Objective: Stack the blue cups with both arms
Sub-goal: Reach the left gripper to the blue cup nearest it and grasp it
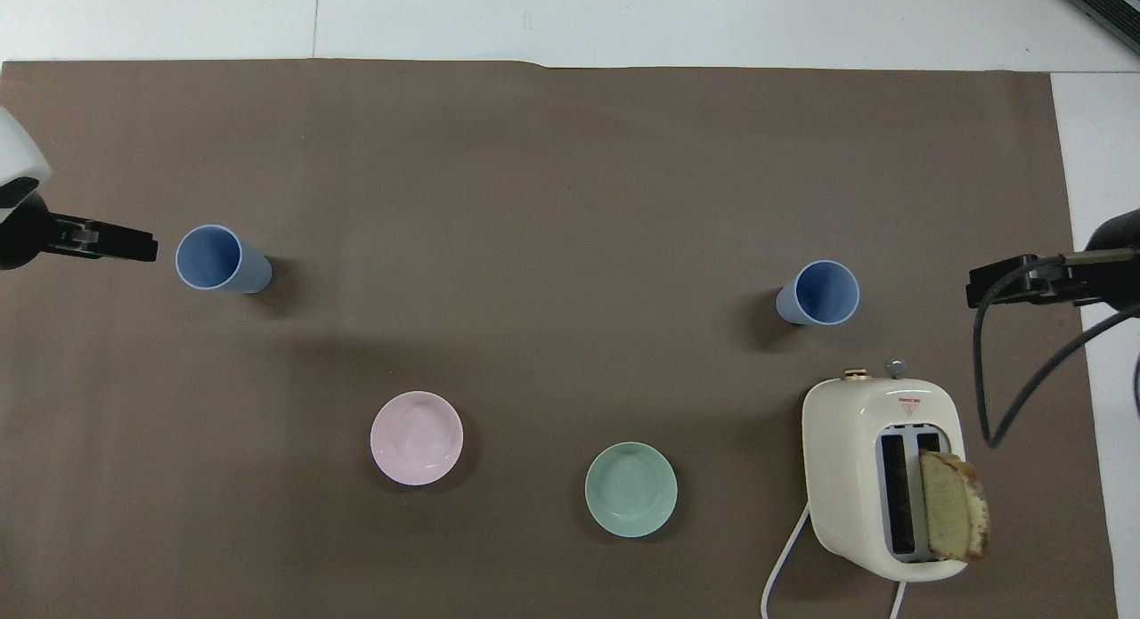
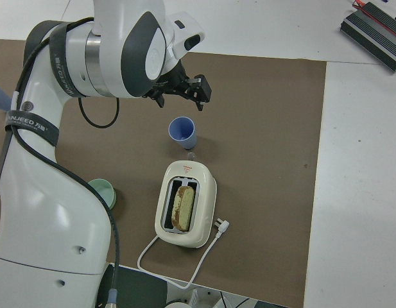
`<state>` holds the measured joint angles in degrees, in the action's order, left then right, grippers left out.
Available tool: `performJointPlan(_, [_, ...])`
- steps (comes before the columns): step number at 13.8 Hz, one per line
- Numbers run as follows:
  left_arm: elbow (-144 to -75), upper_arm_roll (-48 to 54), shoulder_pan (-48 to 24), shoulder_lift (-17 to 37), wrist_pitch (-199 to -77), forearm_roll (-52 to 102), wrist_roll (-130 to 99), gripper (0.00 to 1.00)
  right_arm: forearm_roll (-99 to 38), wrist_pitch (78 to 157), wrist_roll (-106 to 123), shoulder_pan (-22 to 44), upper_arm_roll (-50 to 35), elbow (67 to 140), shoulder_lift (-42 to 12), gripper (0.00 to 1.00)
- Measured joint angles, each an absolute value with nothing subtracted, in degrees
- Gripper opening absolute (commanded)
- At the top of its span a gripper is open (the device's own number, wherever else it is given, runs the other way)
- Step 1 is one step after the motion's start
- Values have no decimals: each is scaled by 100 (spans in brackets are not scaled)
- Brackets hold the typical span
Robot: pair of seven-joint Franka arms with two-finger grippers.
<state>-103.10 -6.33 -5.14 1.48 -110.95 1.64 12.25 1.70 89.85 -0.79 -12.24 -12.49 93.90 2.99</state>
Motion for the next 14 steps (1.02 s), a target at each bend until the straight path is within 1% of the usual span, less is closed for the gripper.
performJointPlan(5, [-10995, -649, -447, 306, -12003, 284, 1225, 99, 170, 8986, -79, -1229, -1249, 9390, 299, 100])
performJointPlan(7, [-11157, -648, -420, 494, -12347, 295, 1225, 92, 170, 8986, -79, -1235, -1248, 9390, 299, 100])
performJointPlan(9, [-11278, -648, -361, 715, -12772, 363, 1225, 88, 170, 8986, -79, -1236, -1246, 9390, 299, 100])
performJointPlan(10, [-11296, -649, -329, 816, -12916, 435, 1227, 83, 170, 8986, -79, -1236, -1244, 9390, 299, 100])
performJointPlan(12, [-11301, -650, -296, 1007, -13173, 574, 1228, 68, 170, 8986, -79, -1237, -1243, 9390, 299, 100])
performJointPlan(13, [-11302, -649, -293, 1077, -13227, 617, 1228, 55, 170, 8986, -79, -1236, -1243, 9390, 299, 100])
performJointPlan(14, [-11301, -646, -292, 1132, -13266, 667, 1228, 24, 170, 8986, -79, -1236, -1243, 9390, 299, 100])
